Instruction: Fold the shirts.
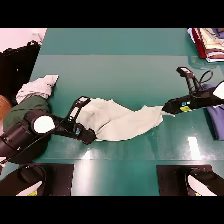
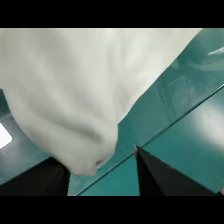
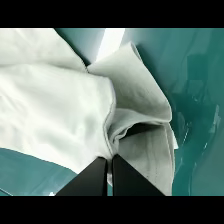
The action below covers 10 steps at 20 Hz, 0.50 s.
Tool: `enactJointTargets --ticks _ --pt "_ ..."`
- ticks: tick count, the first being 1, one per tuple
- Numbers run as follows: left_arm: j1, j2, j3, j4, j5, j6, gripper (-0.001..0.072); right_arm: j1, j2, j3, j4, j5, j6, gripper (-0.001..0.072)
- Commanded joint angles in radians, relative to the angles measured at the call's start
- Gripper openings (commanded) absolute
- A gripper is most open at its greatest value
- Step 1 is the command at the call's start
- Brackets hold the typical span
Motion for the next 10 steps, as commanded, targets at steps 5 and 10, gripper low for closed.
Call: enactJointTargets --ticks 5,10 --pt "0.266 0.001 0.309 0.188 -0.058 0.006 0.0468 0.002 0.003 -0.023 -0.001 -0.010 0.000 0.0016" --pt "0.562 -0.155 0.300 0.188 -0.089 0.109 0.0467 0.002 0.003 -0.023 0.000 -0.011 0.003 0.0016"
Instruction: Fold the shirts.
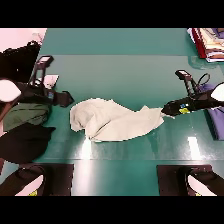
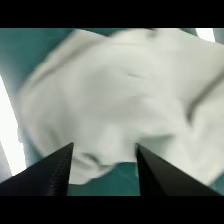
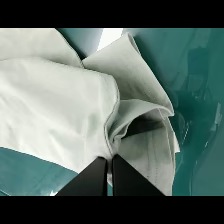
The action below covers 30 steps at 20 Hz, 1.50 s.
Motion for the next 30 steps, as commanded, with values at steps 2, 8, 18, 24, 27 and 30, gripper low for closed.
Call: enactJointTargets --ticks 2,8,18,24,27,30 --pt "0.198 -0.197 0.007 -0.038 -0.020 0.108 0.0467 0.001 0.001 0.000 0.002 0.000 0.018 0.0016" --pt "0.233 -0.474 0.007 -0.188 -0.008 0.275 0.0467 0.001 0.001 0.000 0.001 0.001 0.044 0.0016" --pt "0.167 -0.519 0.011 -0.228 0.057 0.287 0.0047 0.001 0.001 0.000 0.001 -0.019 0.063 0.0016" --pt "0.168 -0.362 0.178 -0.216 0.060 0.240 0.0026 -0.029 0.001 0.138 -0.003 -0.006 0.062 0.0016" --pt "0.168 -0.179 0.362 -0.169 0.077 0.236 0.0027 -0.090 0.001 0.336 -0.002 0.048 0.057 0.0016" --pt "0.168 -0.014 0.558 -0.164 0.085 0.236 0.0027 -0.141 0.001 0.566 -0.002 0.113 0.037 0.0016"
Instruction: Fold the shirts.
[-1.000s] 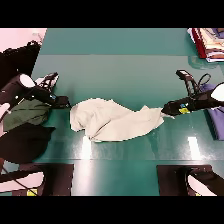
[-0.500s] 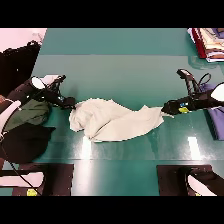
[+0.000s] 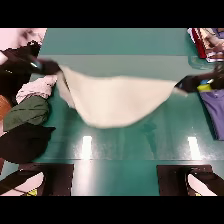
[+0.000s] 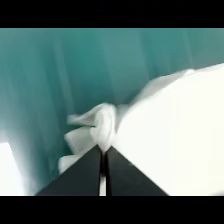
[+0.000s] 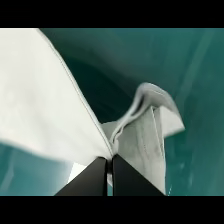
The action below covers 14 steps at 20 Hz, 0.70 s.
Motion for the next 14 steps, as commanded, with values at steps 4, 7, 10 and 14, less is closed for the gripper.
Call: enactJointTargets --ticks 4,7,10,14 --pt "0.000 0.286 0.325 0.016 0.018 -0.010 0.0027 -0.091 0.001 0.431 0.000 0.104 -0.025 0.0016" --pt "0.000 0.328 0.439 0.013 0.002 -0.064 0.0027 -0.121 0.006 0.563 0.001 0.148 -0.025 0.0016" --pt "0.000 0.328 0.583 -0.003 -0.029 -0.085 0.0027 -0.145 0.032 0.651 0.000 0.167 -0.024 0.0016" --pt "0.000 0.308 0.564 -0.007 -0.149 -0.129 0.0027 -0.142 0.067 0.541 0.011 0.203 -0.023 0.0016"
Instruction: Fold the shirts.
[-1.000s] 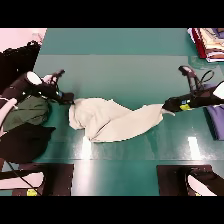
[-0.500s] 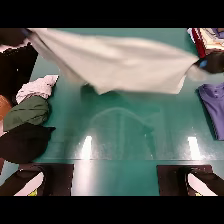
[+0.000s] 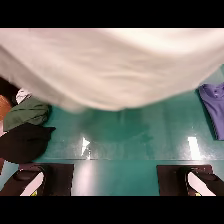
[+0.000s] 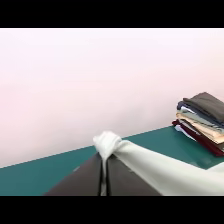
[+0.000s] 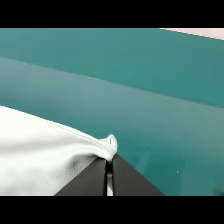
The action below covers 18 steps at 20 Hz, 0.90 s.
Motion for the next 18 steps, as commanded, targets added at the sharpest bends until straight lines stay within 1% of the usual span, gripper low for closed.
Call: enactJointTargets --ticks 1,4,7,10,11,13,15,16,17,18 --pt "0.000 -0.022 -0.034 -0.004 -0.150 -0.048 0.0027 0.014 0.027 -0.117 0.004 0.051 0.014 0.0016" --pt "-0.001 -0.052 -0.260 -0.003 -0.270 -0.049 0.0027 0.092 0.027 -0.377 0.005 0.077 0.036 0.0016" --pt "0.000 -0.052 -0.567 -0.001 -0.281 -0.048 0.0027 0.185 0.016 -0.685 0.003 0.016 0.036 0.0016" --pt "-0.001 -0.052 -0.865 0.007 -0.183 -0.035 0.0028 0.238 -0.033 -0.914 0.003 -0.135 0.035 0.0016" --pt "0.000 -0.052 -0.947 0.008 -0.127 -0.009 0.0027 0.243 -0.061 -0.955 0.002 -0.188 0.035 0.0016" --pt "0.000 -0.052 -1.051 0.016 -0.021 0.012 0.0028 0.241 -0.125 -0.967 -0.006 -0.261 0.034 0.0017" --pt "0.000 -0.052 -1.079 0.016 0.032 0.011 0.0027 0.230 -0.191 -0.917 -0.004 -0.291 0.005 0.0027" --pt "0.000 -0.052 -1.079 0.015 0.044 0.011 0.0027 0.224 -0.221 -0.879 -0.005 -0.290 -0.008 0.0197" --pt "0.000 -0.052 -1.079 0.015 0.053 0.011 0.0028 0.208 -0.253 -0.833 -0.005 -0.280 -0.011 0.0481" --pt "0.000 -0.052 -1.079 0.015 0.055 0.011 0.0027 0.192 -0.280 -0.786 -0.004 -0.244 -0.011 0.0514"
